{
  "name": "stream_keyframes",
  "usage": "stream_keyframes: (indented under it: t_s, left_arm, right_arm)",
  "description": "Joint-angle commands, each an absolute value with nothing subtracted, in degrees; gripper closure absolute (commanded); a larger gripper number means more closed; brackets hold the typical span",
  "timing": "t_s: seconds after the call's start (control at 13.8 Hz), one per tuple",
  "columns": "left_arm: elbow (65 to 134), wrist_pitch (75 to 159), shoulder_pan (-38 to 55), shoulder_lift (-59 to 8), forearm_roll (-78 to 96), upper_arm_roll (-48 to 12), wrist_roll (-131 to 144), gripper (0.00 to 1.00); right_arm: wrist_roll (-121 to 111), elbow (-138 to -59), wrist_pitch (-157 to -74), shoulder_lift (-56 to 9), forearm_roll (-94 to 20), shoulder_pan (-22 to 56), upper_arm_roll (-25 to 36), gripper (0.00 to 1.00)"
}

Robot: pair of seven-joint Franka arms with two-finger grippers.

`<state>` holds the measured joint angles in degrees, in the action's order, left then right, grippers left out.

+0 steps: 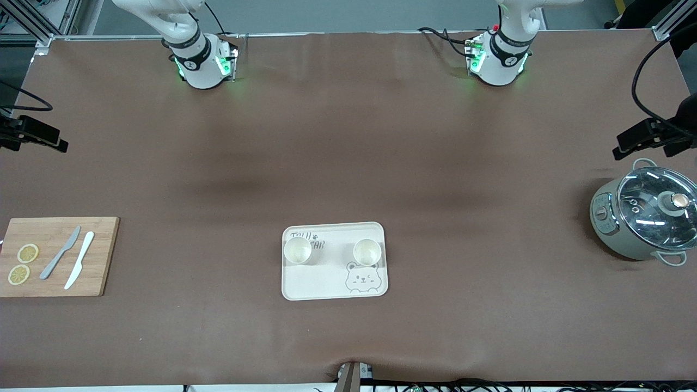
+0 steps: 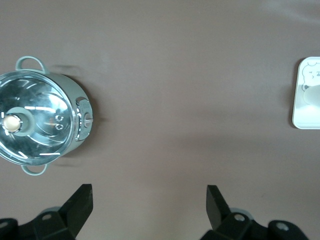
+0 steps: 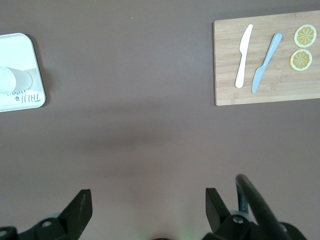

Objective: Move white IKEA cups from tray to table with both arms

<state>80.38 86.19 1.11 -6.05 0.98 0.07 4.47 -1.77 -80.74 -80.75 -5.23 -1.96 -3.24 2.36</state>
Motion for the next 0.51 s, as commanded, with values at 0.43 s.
stream_keyframes:
  t_s: [0.43]
  left_arm:
    - [79.9, 93.4, 14.0, -15.4, -0.1, -0.8, 28.5, 0.00]
  right_arm:
    - [2.3, -79.9, -81.3, -6.8, -3.9, -0.8, 2.3, 0.00]
